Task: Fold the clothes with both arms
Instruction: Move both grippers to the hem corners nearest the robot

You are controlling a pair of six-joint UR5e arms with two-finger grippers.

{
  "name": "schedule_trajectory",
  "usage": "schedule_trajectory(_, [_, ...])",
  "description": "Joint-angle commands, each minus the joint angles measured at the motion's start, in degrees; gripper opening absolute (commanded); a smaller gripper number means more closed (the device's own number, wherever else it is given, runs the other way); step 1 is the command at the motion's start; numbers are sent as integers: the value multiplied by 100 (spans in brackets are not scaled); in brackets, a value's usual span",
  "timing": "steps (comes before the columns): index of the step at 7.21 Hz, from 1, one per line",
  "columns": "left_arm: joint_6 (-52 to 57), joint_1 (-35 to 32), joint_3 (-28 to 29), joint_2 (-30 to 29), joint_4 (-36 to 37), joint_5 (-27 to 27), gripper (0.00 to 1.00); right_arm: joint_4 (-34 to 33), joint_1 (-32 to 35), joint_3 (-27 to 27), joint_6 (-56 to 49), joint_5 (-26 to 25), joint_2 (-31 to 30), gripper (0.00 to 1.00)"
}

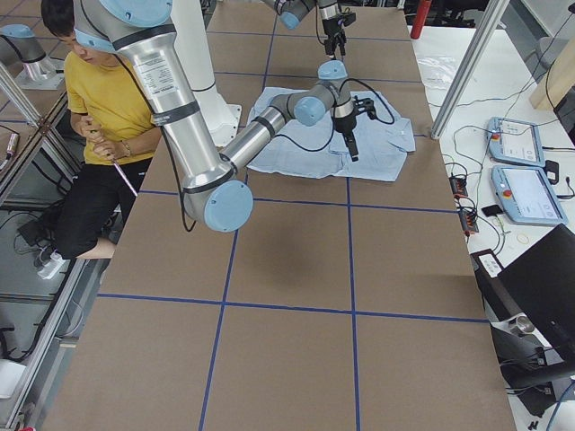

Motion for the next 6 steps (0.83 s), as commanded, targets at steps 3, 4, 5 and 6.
schedule_trajectory(3, [-2441,2061,-1121,1231,5,1568,100,340,-2048,1532,2658,-1214,-1601,100])
schedule_trajectory(4, [-2854,2501,-1140,1399,5,1816,100,340,-2619,1640,3088,-1619,-1744,100])
schedule_trajectory(5, [-3206,2941,-1132,1496,5,2201,100,340,-3043,1693,3380,-1980,-1789,100])
schedule_trajectory(6, [-3367,3189,-1131,1645,14,2344,100,340,-3212,1728,3409,-2071,-1789,100])
